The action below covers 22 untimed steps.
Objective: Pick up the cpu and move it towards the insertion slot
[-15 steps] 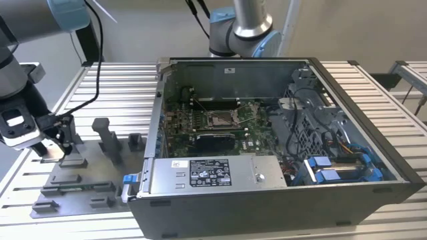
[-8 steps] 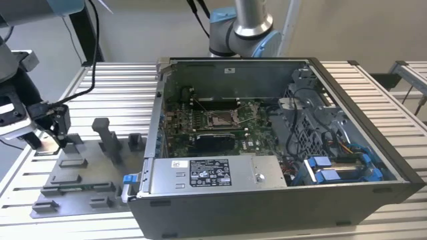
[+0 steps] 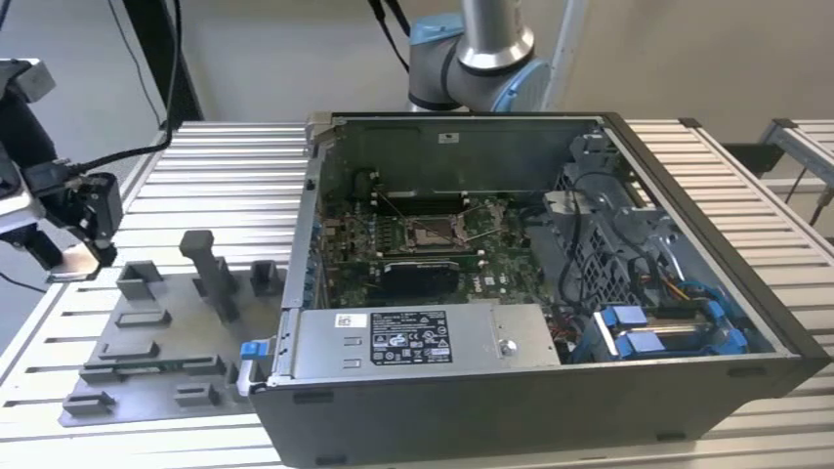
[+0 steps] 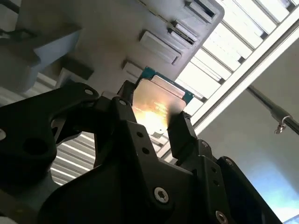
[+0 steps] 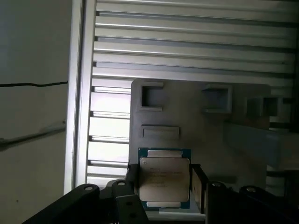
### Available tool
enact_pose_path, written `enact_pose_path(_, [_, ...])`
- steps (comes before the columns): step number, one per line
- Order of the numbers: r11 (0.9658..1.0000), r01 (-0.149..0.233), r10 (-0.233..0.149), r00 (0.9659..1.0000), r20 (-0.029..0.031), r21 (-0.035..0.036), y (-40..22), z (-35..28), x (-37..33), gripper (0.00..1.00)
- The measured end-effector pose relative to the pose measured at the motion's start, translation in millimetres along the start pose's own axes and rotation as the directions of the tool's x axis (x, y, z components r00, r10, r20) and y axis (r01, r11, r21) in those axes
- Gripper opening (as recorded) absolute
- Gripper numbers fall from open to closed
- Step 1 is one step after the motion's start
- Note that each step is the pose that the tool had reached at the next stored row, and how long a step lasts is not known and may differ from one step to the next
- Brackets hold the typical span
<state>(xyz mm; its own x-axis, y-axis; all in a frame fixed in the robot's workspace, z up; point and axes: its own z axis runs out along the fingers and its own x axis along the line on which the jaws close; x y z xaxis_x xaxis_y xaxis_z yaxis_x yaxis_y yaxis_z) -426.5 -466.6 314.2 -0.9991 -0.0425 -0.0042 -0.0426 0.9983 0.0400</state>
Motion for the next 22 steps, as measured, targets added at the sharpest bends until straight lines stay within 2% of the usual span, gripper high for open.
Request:
enact_pose_path(17, [1.0,0.0,0.0,1.0,0.0,0.0,3.1,-76.8,-0.3,0.0])
enact_pose_path(19, [1.0,0.0,0.0,1.0,-0.0002,0.0001,3.3,-82.6,-0.3,0.0])
enact_pose_path(22, [1.0,0.0,0.0,1.0,0.0006,-0.0001,3.4,-84.6,-0.3,0.0])
